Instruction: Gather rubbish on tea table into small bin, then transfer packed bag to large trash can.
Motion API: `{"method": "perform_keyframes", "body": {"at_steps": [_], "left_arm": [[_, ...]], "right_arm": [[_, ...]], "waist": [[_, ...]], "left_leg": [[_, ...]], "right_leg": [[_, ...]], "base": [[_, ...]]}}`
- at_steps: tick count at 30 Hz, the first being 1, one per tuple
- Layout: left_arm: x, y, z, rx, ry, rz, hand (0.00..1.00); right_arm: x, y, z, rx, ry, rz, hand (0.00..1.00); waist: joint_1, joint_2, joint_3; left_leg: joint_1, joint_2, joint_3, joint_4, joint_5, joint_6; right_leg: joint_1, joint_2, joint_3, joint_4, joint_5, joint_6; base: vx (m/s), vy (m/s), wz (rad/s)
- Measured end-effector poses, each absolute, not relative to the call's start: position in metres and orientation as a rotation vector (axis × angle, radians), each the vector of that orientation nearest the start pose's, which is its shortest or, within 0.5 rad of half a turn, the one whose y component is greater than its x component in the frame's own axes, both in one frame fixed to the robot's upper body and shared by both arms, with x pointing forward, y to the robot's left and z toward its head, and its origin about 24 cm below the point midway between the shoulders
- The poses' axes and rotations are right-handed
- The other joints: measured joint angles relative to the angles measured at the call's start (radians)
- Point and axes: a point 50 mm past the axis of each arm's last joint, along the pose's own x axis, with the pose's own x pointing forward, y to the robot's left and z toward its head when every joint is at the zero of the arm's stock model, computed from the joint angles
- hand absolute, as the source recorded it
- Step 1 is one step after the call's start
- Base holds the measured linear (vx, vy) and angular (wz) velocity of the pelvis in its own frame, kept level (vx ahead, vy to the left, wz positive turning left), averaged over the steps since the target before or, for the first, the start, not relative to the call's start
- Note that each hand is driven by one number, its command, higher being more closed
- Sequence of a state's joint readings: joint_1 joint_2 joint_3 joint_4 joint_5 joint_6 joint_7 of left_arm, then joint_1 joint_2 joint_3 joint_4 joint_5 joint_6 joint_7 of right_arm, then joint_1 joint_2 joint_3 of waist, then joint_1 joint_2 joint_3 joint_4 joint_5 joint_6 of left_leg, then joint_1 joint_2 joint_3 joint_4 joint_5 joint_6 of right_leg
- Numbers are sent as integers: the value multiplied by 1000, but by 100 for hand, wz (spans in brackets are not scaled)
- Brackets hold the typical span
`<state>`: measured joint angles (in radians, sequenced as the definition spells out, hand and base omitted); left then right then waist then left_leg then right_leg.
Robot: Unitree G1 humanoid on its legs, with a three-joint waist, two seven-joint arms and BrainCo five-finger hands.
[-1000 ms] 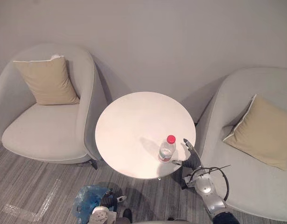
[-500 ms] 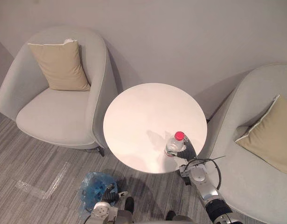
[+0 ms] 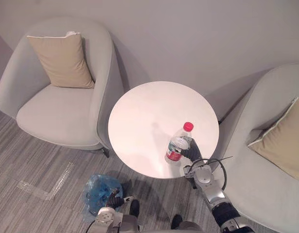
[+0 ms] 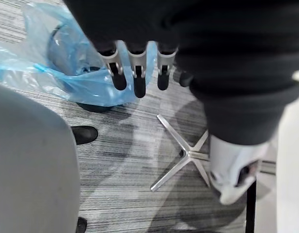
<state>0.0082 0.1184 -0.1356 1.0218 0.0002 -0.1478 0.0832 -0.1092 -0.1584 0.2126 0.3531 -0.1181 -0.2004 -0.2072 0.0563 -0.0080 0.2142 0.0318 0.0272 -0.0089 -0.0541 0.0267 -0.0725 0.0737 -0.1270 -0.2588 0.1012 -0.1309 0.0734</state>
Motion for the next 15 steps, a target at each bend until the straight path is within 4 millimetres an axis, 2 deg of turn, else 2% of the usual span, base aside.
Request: {"method": "perform_keyframes", "body": {"at_steps": [3, 8, 10, 13, 15], "left_arm": [[140, 179, -145, 213, 884, -3, 0], [140, 174, -146, 254, 886, -59, 0], [140, 176, -146, 277, 887, -76, 0], [143, 177, -145, 290, 879, -82, 0], [143, 177, -144, 291, 878, -82, 0]], "right_arm": [[257, -139, 6, -295, 6, 56, 100], [241, -136, 7, -326, -9, 103, 100], [237, -134, 13, -345, -40, 105, 100], [236, -131, 19, -331, -69, 110, 100], [237, -129, 20, -327, -80, 115, 100]], "waist": [[-5, -1, -1], [-37, -7, 0], [-58, -11, -3], [-53, -37, -21], [-44, -42, -26]], "left_leg": [[17, 1, 32, 6, -13, 2], [16, -27, 22, 80, -52, 10], [-17, -33, -34, 98, -50, 9], [-62, -53, -93, 111, -31, 1], [-80, -58, -127, 112, -17, -5]], "right_leg": [[-8, -3, 34, 19, -3, 4], [-26, -38, 70, 145, -61, 23], [-47, -29, 161, 194, -69, 33], [-52, -28, 237, 194, -109, 33], [-45, -27, 228, 181, -122, 27]], "base": [[-18, 21, -35], [-18, 28, 7], [-38, 16, 63], [-31, -43, 68], [-45, -72, 66]]}}
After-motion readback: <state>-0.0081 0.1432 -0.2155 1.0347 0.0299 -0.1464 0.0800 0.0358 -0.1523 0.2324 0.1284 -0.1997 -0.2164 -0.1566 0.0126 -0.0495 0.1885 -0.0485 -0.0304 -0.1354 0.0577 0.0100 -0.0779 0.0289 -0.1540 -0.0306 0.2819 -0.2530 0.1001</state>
